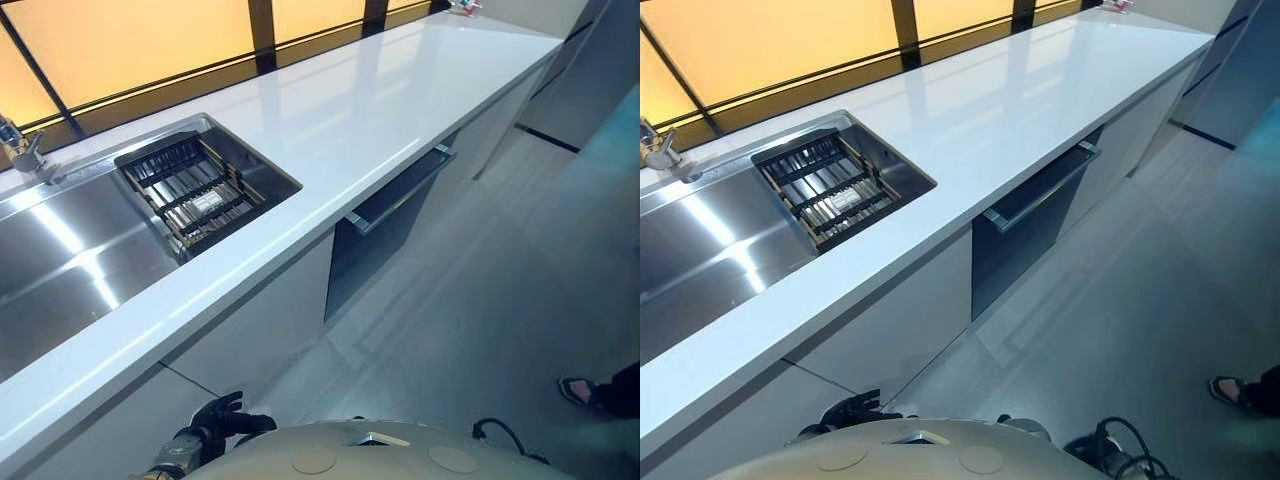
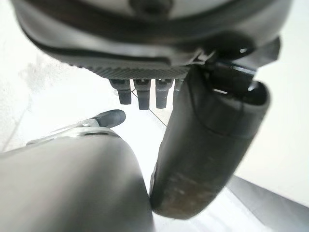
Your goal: Pick up plates and place into dishwasher.
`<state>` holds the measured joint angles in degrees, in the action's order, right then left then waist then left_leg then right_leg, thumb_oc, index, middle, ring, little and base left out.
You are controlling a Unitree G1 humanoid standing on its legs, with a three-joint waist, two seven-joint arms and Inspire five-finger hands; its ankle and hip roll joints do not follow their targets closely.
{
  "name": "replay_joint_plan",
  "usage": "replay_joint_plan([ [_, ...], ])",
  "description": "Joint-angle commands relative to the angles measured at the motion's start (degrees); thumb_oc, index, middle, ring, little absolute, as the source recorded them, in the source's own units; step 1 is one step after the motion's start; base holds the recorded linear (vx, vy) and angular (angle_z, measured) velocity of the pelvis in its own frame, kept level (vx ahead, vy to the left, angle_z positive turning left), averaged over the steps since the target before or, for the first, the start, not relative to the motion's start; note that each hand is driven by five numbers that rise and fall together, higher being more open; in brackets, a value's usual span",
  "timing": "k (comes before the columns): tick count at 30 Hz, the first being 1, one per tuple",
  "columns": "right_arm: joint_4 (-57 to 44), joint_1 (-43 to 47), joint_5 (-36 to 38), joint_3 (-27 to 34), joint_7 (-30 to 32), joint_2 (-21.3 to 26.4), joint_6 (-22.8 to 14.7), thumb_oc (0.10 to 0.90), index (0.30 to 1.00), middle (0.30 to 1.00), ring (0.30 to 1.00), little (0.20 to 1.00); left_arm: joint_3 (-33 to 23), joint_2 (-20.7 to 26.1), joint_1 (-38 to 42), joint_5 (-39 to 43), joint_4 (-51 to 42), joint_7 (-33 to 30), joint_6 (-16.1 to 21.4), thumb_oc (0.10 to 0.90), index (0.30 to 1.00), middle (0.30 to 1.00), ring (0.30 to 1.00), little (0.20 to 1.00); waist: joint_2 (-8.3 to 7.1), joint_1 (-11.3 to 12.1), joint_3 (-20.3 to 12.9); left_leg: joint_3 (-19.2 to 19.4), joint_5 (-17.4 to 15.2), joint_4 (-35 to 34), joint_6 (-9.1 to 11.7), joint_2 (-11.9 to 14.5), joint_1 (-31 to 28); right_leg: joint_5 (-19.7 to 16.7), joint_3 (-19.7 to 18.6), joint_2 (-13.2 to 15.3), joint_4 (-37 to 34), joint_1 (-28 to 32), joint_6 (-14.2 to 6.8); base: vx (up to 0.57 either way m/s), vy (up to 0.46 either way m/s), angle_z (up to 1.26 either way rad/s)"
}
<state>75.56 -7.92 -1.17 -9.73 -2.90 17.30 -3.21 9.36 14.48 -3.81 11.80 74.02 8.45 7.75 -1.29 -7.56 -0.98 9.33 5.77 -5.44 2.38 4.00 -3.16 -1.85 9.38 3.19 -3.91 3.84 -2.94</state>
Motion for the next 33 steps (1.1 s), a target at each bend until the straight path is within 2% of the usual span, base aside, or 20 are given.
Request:
replay_joint_plan([
  [1, -0.7, 6.08, -0.05, -0.02, -0.43, -0.16, -4.42, 0.1, 0.3, 0.3, 0.3, 0.2, 0.54, 0.9, 4.48, -0.11, 1.49, 0.56, 3.16, 0.8, 0.9, 0.9, 0.9, 0.9, 0.74, -0.29, 2.82, 2.42, -8.03, 1.15, -3.04, -4.29, -2.24, 2.95, -2.08, -2.0, 4.88, -2.28, -2.72, -0.05, 0.025, -0.33],
  [2, -0.96, 6.27, -0.62, -0.63, -1.1, -0.43, -4.48, 0.1, 0.3, 0.3, 0.3, 0.2, 0.83, 0.89, 4.57, -1.81, 1.42, 0.01, 3.87, 0.8, 0.9, 0.9, 0.9, 0.9, 0.78, -0.42, 2.76, 2.59, -8.09, 1.14, -3.06, -4.33, -2.29, 3.0, -2.05, -2.02, 4.9, -2.29, -2.75, -0.04, 0.027, -0.32],
  [4, -1.43, 6.86, -0.5, -2.0, -3.28, -0.87, -3.89, 0.358, 0.521, 0.521, 0.521, 0.458, 2.16, 0.86, 4.79, -3.94, 1.13, -0.42, 4.64, 0.8, 0.9, 0.9, 0.9, 0.9, 0.91, -0.52, 2.68, 2.81, -8.19, 1.24, -3.07, -4.39, -2.4, 3.13, -1.95, -2.01, 4.96, -2.25, -2.78, -0.04, 0.027, -0.16],
  [5, -1.82, 7.13, -0.33, -2.69, -4.86, -1.07, -3.27, 0.745, 0.853, 0.853, 0.853, 0.845, 2.84, 0.88, 4.85, -4.19, 0.83, -0.61, 4.81, 0.8, 0.9, 0.9, 0.9, 0.9, 0.98, -0.54, 2.69, 2.91, -8.25, 1.29, -3.06, -4.4, -2.49, 3.2, -1.84, -1.96, 4.99, -2.18, -2.79, -0.02, 0.024, -0.06],
  [6, -2.13, 7.55, -0.25, -3.43, -6.12, -1.29, -2.73, 0.8, 0.9, 0.9, 0.9, 0.9, 3.48, 0.8, 5.0, -4.42, 0.59, -0.82, 4.88, 0.8, 0.9, 0.9, 0.9, 0.9, 1.07, -0.49, 2.64, 3.01, -8.28, 1.24, -3.06, -4.43, -2.62, 3.2, -1.73, -1.95, 4.83, -2.03, -2.81, -0.03, 0.032, -0.11],
  [9, -3.13, 8.69, 0.0, -5.72, -8.87, -2.01, -1.31, 0.8, 0.9, 0.9, 0.9, 0.9, 4.78, 0.64, 5.46, -4.52, -0.14, -1.19, 4.3, 0.8, 0.9, 0.9, 0.9, 0.9, 1.22, -0.23, 2.42, 3.2, -8.33, 1.23, -2.96, -4.56, -2.86, 3.24, -1.27, -1.92, 4.44, -1.62, -2.85, -0.02, 0.025, -0.15],
  [15, -2.75, 9.54, -2.66, -8.49, -8.91, -2.87, 0.6, 0.8, 0.9, 0.9, 0.9, 0.9, 5.58, 0.43, 5.42, -6.27, 0.06, -1.23, 3.63, 0.8, 0.9, 0.9, 0.9, 0.9, 1.41, 0.4, 1.76, 3.36, -8.32, 1.03, -2.75, -4.58, -3.08, 3.57, -0.11, -1.84, 3.98, -1.0, -2.9, 0.0, 0.0, 0.0],
  [23, -1.64, 10.2, -4.44, -9.14, -8.49, -2.83, 2.41, 0.8, 0.9, 0.9, 0.9, 0.9, 6.15, 0.4, 5.12, -7.47, 0.52, -1.34, 3.58, 0.8, 0.9, 0.9, 0.9, 0.9, 1.49, 0.94, 1.69, 3.07, -8.32, 0.98, -2.61, -4.57, -3.09, 3.78, 0.89, -1.63, 4.01, -0.75, -2.97, 0.0, 0.002, 0.0],
  [29, -1.38, 10.93, -4.52, -9.44, -8.6, -2.68, 1.43, 0.8, 0.9, 0.9, 0.9, 0.9, 6.41, 0.48, 5.03, -7.35, 0.33, -1.12, 3.95, 0.8, 0.9, 0.9, 0.9, 0.9, 1.65, 1.3, 1.8, 2.79, -8.11, 1.01, -2.54, -4.57, -2.81, 3.76, 1.0, -1.64, 4.07, -0.86, -2.94, 0.0, 0.0, 0.0],
  [33, -1.41, 11.09, -4.42, -9.75, -7.98, -2.75, 2.34, 0.8, 0.9, 0.9, 0.9, 0.9, 6.63, 0.42, 5.29, -7.74, 0.19, -1.13, 3.87, 0.8, 0.9, 0.9, 0.9, 0.9, 1.7, 1.32, 1.78, 2.79, -8.03, 1.13, -2.46, -4.55, -2.53, 3.79, 1.09, -1.6, 4.18, -1.08, -2.9, 0.0, 0.0, 0.0],
])
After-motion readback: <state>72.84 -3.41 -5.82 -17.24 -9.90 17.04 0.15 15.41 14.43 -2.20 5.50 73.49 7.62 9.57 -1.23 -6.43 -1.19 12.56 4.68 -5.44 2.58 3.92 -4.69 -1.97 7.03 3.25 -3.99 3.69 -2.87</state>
